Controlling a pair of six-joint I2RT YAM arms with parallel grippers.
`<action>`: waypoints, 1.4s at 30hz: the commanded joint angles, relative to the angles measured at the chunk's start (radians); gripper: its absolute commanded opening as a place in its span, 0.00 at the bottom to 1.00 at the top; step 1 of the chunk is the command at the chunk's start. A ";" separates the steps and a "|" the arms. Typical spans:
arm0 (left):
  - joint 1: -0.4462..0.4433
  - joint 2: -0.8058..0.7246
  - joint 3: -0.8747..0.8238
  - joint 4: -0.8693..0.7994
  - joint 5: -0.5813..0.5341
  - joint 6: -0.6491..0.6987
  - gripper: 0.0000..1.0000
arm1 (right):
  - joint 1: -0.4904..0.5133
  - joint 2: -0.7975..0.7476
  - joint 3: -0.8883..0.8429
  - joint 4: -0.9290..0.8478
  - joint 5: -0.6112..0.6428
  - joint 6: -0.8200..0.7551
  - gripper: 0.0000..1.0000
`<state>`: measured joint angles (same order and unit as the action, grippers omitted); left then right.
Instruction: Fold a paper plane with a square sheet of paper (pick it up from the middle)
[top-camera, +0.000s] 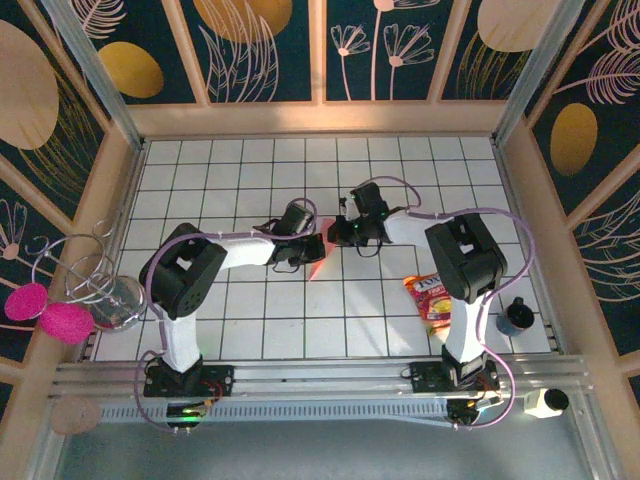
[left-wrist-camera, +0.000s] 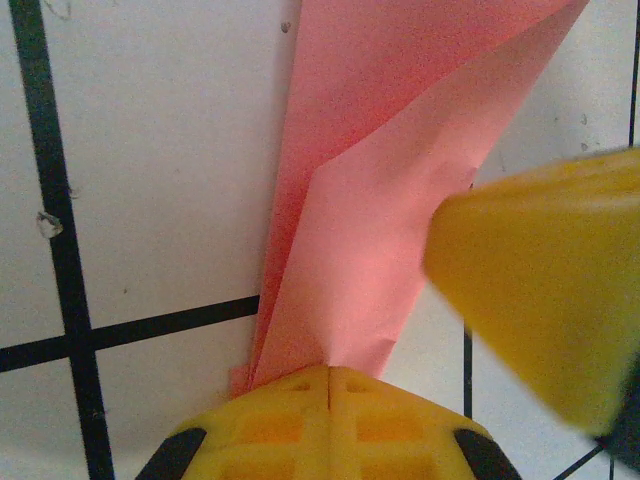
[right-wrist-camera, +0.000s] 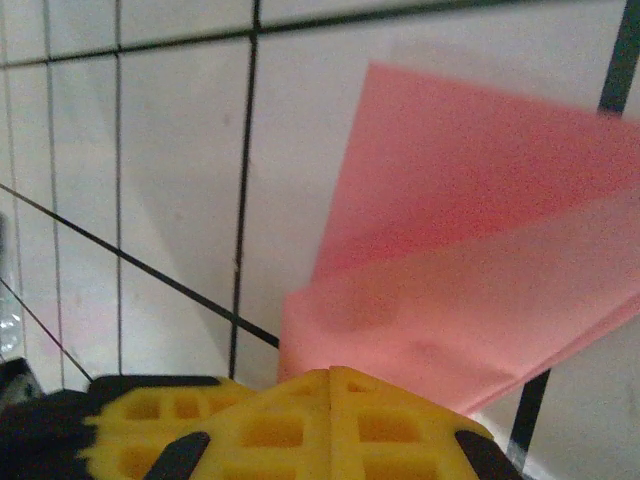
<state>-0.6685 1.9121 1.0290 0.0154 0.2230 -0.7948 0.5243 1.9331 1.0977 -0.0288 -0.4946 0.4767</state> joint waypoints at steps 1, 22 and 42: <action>0.002 0.030 -0.004 -0.099 -0.052 -0.007 0.00 | -0.006 0.038 0.003 -0.001 0.010 -0.009 0.02; 0.003 0.009 -0.133 -0.111 -0.065 0.000 0.00 | -0.276 0.176 0.148 0.063 -0.001 -0.027 0.02; 0.125 -0.305 -0.092 -0.024 -0.056 0.066 0.51 | -0.028 -0.186 -0.035 -0.101 0.275 0.151 0.46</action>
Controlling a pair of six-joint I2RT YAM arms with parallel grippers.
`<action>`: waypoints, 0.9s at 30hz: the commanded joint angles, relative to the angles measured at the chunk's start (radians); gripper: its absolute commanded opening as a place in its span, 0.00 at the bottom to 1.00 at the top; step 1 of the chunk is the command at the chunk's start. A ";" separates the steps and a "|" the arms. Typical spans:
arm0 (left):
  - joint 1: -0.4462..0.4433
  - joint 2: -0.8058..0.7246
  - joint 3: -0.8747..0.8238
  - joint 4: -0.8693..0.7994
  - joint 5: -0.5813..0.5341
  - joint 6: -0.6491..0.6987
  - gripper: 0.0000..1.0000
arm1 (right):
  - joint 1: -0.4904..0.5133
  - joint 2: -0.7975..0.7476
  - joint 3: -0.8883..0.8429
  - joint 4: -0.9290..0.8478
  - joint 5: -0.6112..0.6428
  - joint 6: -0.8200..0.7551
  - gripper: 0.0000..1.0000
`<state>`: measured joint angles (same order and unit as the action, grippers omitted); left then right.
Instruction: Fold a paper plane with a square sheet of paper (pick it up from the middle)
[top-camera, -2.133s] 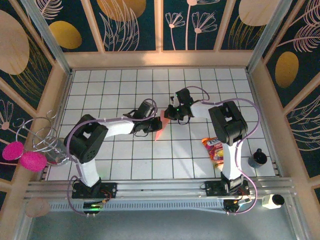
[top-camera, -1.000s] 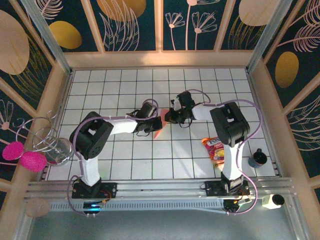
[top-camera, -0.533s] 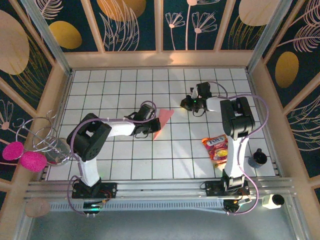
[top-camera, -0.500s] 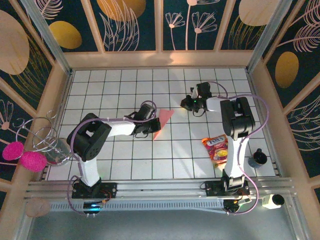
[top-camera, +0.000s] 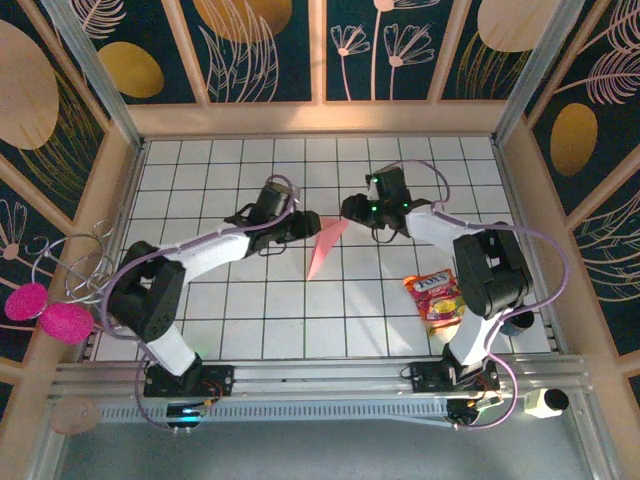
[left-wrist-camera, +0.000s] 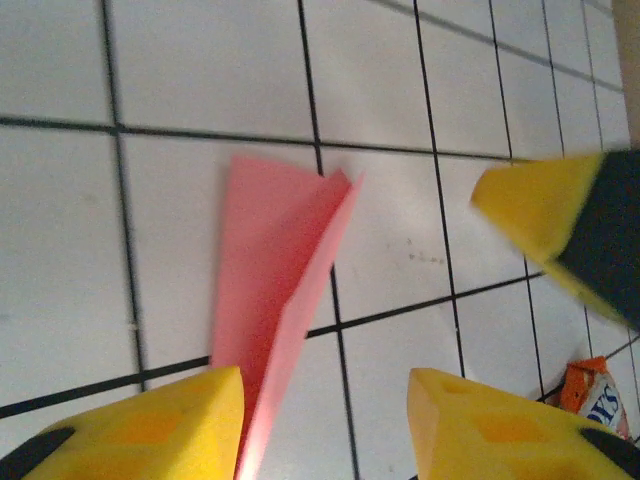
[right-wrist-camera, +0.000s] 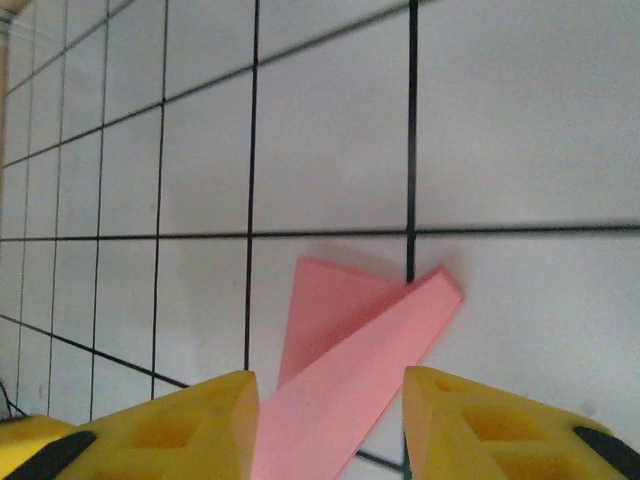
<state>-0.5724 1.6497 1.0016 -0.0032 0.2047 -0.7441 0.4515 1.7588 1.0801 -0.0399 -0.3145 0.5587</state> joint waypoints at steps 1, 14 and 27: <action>0.048 -0.059 -0.095 0.002 -0.044 0.014 0.54 | 0.068 -0.005 -0.013 -0.104 0.110 0.098 0.48; 0.191 -0.168 -0.340 0.141 -0.105 0.038 0.93 | 0.272 0.179 0.226 -0.377 0.391 0.371 0.59; 0.210 -0.166 -0.364 0.135 -0.105 0.081 0.98 | 0.303 0.250 0.359 -0.532 0.491 0.448 0.48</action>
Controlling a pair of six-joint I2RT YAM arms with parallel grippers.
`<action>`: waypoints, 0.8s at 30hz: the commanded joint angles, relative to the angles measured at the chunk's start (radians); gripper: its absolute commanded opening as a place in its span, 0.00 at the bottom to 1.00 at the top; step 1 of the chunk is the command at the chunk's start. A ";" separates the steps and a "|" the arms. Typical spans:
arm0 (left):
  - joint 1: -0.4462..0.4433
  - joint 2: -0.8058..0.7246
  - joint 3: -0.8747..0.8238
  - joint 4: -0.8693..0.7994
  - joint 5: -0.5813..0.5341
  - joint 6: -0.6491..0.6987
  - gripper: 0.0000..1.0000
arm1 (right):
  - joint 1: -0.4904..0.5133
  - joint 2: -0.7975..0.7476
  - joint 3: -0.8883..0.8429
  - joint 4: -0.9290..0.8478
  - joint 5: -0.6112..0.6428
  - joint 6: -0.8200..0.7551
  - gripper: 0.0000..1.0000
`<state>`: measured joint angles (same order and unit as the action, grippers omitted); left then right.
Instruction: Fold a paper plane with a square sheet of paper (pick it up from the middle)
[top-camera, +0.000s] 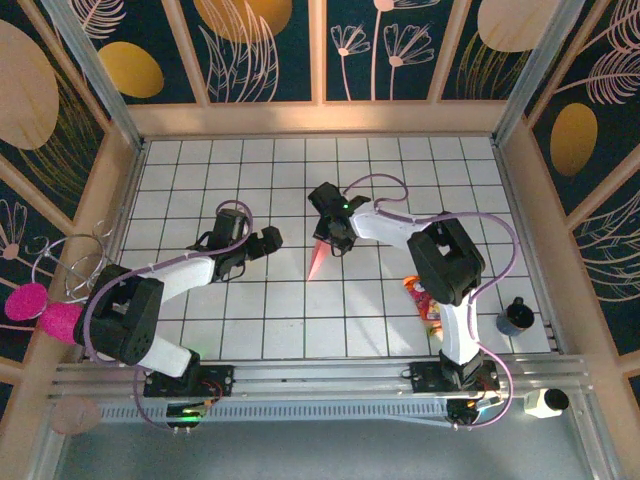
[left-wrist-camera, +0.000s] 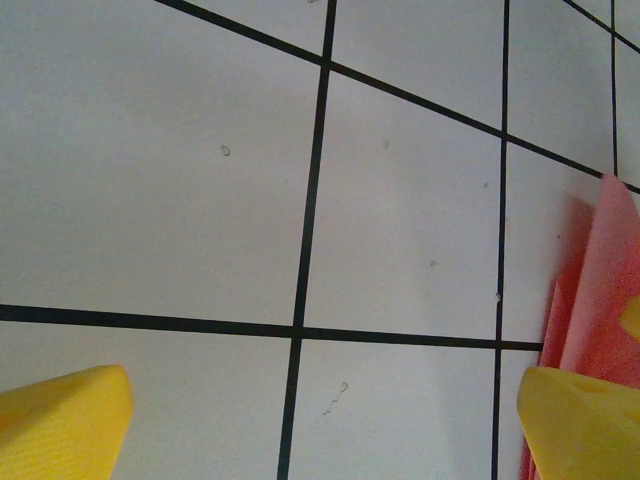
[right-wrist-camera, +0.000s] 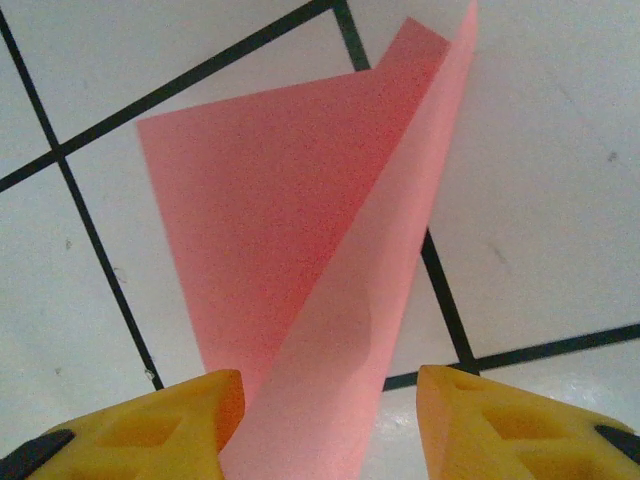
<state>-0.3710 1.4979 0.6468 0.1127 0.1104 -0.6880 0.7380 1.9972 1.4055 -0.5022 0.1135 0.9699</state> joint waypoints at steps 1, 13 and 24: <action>0.009 -0.016 -0.009 0.021 -0.008 0.030 0.98 | 0.018 0.012 0.038 -0.071 0.062 0.035 0.48; 0.009 -0.014 0.007 0.013 -0.013 0.032 0.99 | 0.020 0.012 0.045 -0.105 0.067 0.057 0.30; 0.060 -0.057 -0.011 0.047 0.029 -0.070 0.99 | 0.010 -0.048 0.066 -0.075 0.130 -0.046 0.00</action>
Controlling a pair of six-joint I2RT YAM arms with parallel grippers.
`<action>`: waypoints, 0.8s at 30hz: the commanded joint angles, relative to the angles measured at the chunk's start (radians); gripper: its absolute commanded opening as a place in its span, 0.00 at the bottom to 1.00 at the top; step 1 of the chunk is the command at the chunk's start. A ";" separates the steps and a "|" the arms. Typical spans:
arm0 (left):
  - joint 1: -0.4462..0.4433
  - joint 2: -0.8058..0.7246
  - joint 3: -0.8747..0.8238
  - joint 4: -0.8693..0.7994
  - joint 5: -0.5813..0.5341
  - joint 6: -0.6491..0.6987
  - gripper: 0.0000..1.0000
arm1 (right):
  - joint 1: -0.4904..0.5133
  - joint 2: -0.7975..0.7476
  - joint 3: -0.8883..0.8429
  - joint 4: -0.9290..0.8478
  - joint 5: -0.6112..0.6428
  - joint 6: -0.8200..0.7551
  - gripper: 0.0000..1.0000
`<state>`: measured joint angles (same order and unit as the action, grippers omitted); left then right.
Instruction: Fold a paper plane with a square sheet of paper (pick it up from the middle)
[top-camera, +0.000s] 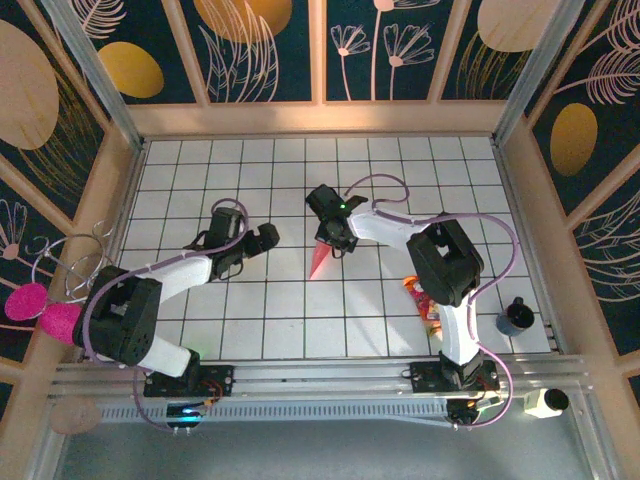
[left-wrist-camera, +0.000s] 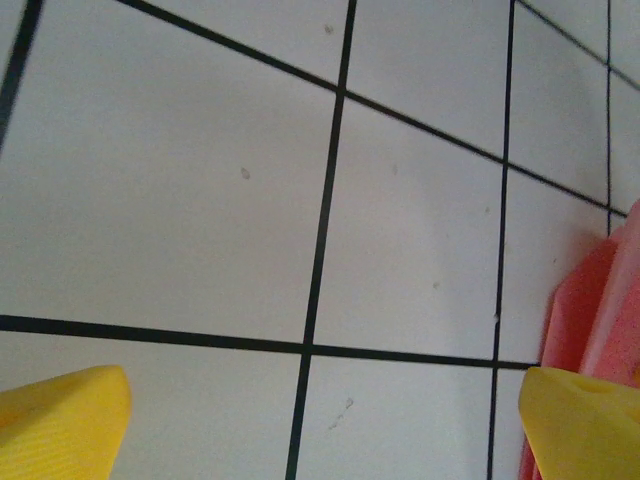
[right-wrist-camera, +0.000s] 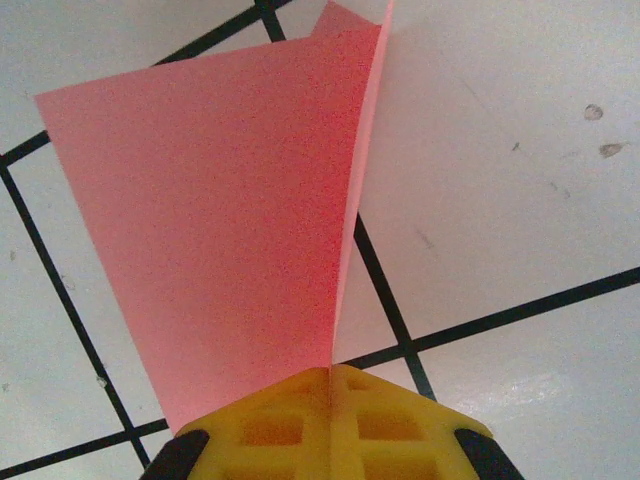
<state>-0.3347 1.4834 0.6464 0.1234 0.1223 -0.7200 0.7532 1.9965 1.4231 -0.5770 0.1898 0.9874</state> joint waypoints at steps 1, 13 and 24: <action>0.035 -0.057 -0.016 0.039 0.017 -0.043 0.99 | -0.006 -0.055 0.057 0.021 0.045 -0.108 0.00; 0.092 -0.192 -0.086 0.084 0.017 -0.094 0.98 | -0.085 -0.153 -0.187 0.615 -0.565 -0.351 0.00; 0.091 -0.074 -0.106 0.261 0.284 -0.146 0.79 | -0.155 -0.087 -0.374 0.885 -0.788 -0.292 0.00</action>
<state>-0.2478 1.3735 0.5571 0.2985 0.3000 -0.8398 0.6140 1.8889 1.0782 0.1951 -0.5144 0.6785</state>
